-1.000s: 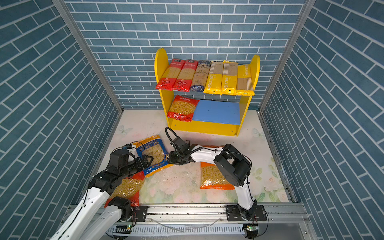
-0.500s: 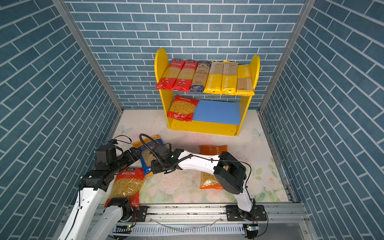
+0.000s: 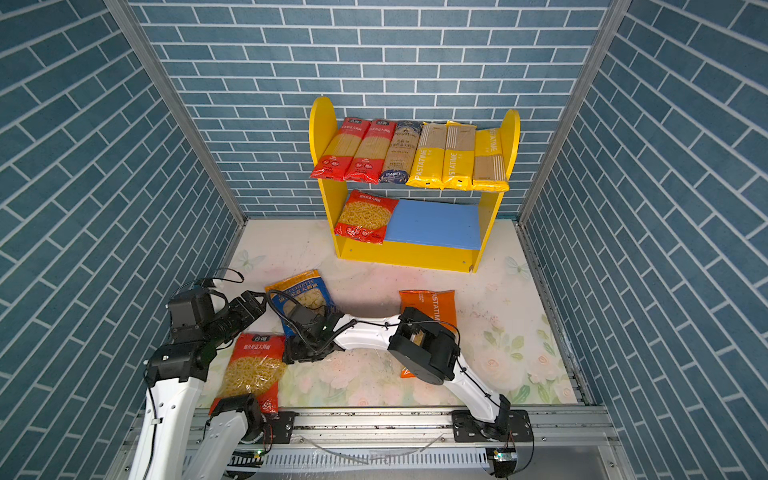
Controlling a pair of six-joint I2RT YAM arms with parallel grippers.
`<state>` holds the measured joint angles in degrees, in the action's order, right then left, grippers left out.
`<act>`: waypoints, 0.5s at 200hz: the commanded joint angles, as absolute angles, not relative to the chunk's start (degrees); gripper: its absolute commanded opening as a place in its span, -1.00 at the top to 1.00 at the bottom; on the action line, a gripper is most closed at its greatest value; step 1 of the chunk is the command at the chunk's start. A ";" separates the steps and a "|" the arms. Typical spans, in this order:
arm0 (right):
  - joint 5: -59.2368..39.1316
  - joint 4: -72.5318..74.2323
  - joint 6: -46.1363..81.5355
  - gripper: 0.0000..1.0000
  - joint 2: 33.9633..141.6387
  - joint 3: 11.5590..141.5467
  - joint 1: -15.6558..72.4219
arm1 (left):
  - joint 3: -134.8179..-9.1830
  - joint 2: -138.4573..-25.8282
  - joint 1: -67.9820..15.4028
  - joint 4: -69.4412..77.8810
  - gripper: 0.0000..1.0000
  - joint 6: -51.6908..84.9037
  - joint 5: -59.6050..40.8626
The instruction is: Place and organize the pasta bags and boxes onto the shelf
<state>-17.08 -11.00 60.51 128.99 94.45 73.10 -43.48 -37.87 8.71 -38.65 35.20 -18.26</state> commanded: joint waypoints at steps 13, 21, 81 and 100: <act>-13.17 -5.14 71.31 -0.19 133.99 98.60 75.67 | -42.83 -37.44 8.95 -35.52 -0.62 37.17 -23.23; -11.29 -5.83 72.08 -0.17 134.89 99.97 76.38 | -42.51 -37.52 8.95 -34.96 -0.62 37.95 -24.08; -8.01 -2.94 67.78 0.61 135.02 103.38 78.22 | -45.83 -39.22 8.67 -35.41 -0.59 37.29 -24.59; -7.88 -5.42 62.20 0.76 131.10 102.23 78.14 | -47.63 -39.48 8.68 -35.91 -0.59 36.56 -24.35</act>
